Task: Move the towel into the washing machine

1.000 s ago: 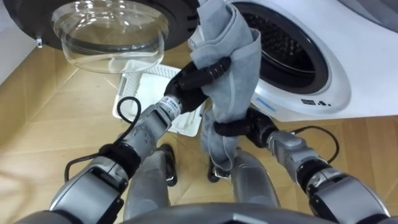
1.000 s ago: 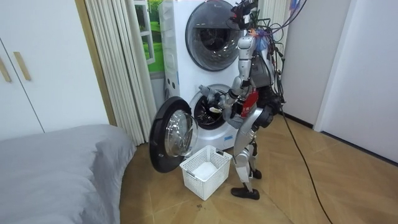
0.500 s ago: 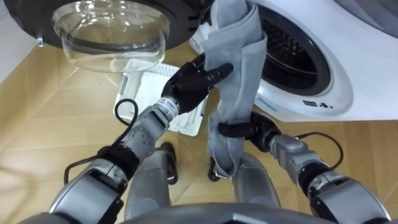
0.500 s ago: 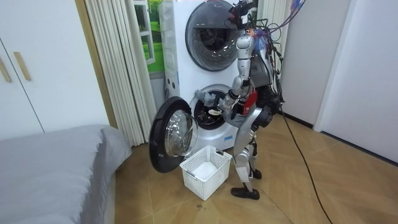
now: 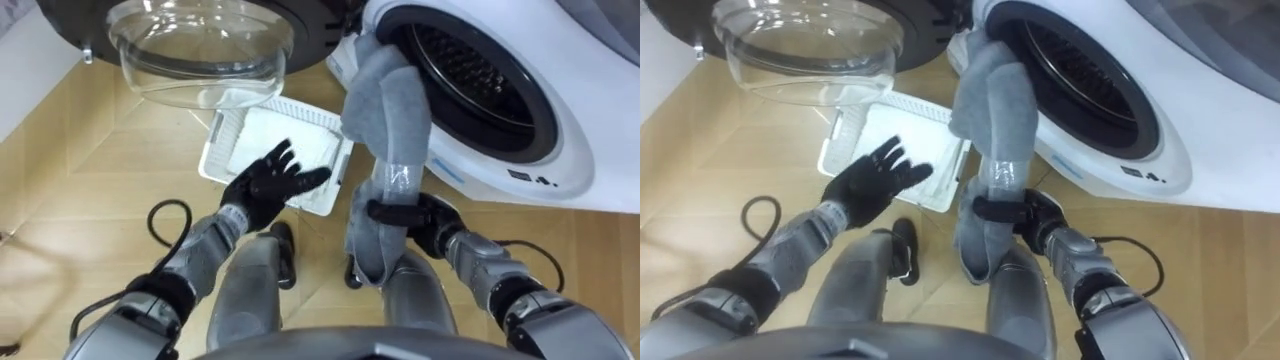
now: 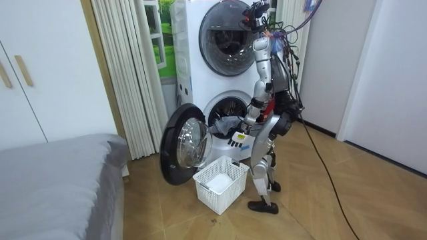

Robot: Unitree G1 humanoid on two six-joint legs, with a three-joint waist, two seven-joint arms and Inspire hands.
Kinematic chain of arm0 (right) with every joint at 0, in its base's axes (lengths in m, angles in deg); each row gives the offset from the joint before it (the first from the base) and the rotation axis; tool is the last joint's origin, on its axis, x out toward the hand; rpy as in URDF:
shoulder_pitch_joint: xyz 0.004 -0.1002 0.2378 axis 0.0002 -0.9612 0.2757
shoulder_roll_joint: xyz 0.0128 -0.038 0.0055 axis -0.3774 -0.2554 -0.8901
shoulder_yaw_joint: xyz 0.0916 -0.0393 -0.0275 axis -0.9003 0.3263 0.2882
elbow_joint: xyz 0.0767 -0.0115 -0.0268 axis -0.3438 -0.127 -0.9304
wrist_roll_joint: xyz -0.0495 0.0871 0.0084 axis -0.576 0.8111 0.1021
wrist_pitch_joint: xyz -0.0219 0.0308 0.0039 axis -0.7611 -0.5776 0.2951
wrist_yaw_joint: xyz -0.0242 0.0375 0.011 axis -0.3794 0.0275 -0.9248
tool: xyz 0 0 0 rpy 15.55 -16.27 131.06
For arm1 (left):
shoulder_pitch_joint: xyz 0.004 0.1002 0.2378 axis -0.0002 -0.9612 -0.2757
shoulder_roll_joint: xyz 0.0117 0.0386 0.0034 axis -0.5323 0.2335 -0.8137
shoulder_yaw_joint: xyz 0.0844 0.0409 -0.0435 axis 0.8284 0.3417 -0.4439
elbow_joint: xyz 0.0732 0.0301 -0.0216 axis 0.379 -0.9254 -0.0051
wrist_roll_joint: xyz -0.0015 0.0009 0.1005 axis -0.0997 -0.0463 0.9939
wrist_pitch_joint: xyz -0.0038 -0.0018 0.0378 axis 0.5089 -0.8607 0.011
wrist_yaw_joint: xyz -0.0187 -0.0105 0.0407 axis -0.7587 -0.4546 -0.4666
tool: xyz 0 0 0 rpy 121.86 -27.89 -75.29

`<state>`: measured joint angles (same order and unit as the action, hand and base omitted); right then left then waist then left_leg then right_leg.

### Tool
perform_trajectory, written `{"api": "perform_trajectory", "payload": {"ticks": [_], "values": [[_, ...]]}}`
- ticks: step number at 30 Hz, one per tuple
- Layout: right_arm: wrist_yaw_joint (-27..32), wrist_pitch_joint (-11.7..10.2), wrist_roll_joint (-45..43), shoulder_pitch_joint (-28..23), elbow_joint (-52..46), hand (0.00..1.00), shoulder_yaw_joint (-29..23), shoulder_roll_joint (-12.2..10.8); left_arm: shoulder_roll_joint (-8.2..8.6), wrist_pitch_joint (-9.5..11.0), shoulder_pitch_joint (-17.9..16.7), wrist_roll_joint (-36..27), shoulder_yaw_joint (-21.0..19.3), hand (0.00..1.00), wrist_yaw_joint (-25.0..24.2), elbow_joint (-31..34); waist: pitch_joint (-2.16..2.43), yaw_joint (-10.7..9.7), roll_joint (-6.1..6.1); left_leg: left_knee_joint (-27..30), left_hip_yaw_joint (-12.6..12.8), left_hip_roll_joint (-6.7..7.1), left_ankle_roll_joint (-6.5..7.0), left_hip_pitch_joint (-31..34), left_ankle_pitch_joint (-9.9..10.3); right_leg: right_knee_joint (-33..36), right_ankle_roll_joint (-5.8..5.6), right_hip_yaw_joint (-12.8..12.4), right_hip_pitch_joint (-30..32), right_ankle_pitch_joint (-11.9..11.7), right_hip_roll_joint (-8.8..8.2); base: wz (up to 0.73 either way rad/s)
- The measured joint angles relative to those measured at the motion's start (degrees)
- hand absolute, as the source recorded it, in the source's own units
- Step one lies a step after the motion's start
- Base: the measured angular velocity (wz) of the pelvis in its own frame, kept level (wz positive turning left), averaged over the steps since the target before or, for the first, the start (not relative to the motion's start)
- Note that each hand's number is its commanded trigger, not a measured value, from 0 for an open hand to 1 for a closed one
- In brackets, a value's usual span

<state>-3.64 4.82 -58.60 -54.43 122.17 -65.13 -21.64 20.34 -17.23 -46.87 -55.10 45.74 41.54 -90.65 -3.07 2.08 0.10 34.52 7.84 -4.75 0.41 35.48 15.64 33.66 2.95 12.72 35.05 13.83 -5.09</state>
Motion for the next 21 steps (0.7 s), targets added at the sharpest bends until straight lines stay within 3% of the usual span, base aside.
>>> {"api": "perform_trajectory", "payload": {"ticks": [4, 12, 21], "values": [[0.1, 0.0, 3.2, 0.0, 1.4, 1.0, -0.3, 0.7, 0.25, 0.1, 0.0, 0.2, -3.3, 0.0, 2.7, -2.4, 0.22, 0.0, 0.53, -0.1, 0.0, 0.37, 0.14, -0.1, -0.4, 0.3, -0.03, 0.0, 0.0, 0.0, -0.42, 0.02], [0.8, 1.7, 10.8, 0.7, 3.6, 1.0, -4.5, 0.7, 0.32, 0.1, -1.1, 0.1, -4.4, 0.0, 5.5, -2.7, 0.22, -0.1, 0.51, 0.3, 0.0, 1.23, 0.56, -0.2, -0.6, 1.3, -0.44, 0.0, 0.2, 0.5, -0.99, 0.03], [7.3, 3.4, 19.3, 4.0, 3.8, 1.0, -14.3, 1.7, 0.15, 0.0, -1.6, 0.1, -5.8, 0.0, 8.2, -2.6, 0.16, -0.8, -0.48, 1.2, 1.4, 1.72, 1.02, 0.9, -0.8, 3.9, -0.58, -1.4, 2.6, 0.8, -2.41, -0.03]]}}
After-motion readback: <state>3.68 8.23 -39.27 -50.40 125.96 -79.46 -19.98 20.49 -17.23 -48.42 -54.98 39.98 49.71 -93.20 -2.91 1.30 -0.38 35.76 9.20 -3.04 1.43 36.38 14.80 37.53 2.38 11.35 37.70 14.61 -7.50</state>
